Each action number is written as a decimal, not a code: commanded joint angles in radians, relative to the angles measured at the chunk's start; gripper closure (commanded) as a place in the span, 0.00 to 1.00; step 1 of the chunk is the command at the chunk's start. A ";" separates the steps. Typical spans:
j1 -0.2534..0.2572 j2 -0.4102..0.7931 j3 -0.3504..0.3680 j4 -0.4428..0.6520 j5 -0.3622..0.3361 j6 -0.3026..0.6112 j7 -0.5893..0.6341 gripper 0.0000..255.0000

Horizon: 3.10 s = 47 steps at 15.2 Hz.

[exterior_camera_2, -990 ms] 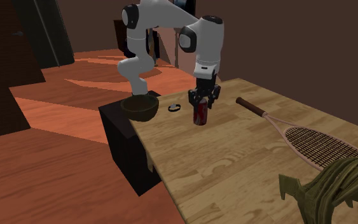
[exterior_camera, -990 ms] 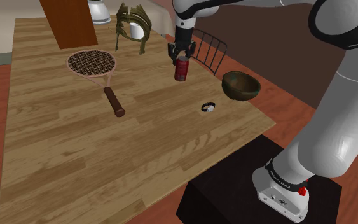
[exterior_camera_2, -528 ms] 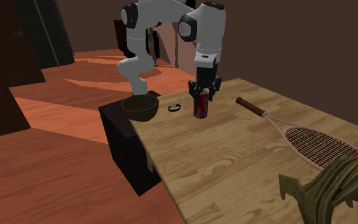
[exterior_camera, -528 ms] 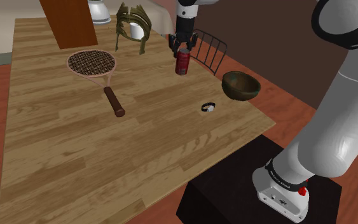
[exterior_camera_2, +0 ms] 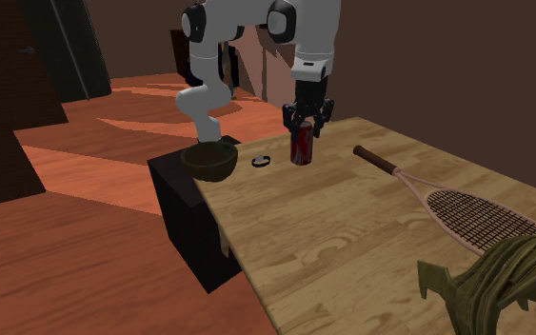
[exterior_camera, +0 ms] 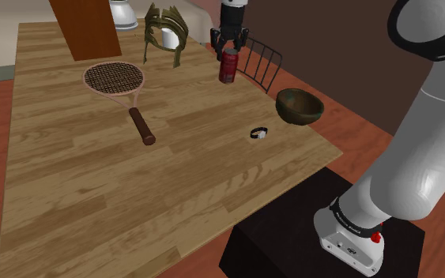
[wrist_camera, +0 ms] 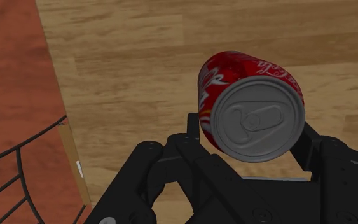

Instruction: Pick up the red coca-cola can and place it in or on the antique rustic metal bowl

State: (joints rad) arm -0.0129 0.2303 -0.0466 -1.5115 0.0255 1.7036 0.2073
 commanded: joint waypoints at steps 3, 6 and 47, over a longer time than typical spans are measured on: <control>0.000 0.007 0.000 0.063 0.000 -0.056 0.001 1.00; -0.001 0.014 0.000 0.113 0.000 -0.100 0.002 1.00; -0.175 -0.667 -0.193 -0.707 -0.127 0.048 -0.321 1.00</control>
State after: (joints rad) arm -0.1877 -0.4362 -0.2384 -2.2056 -0.1002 1.7379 -0.1140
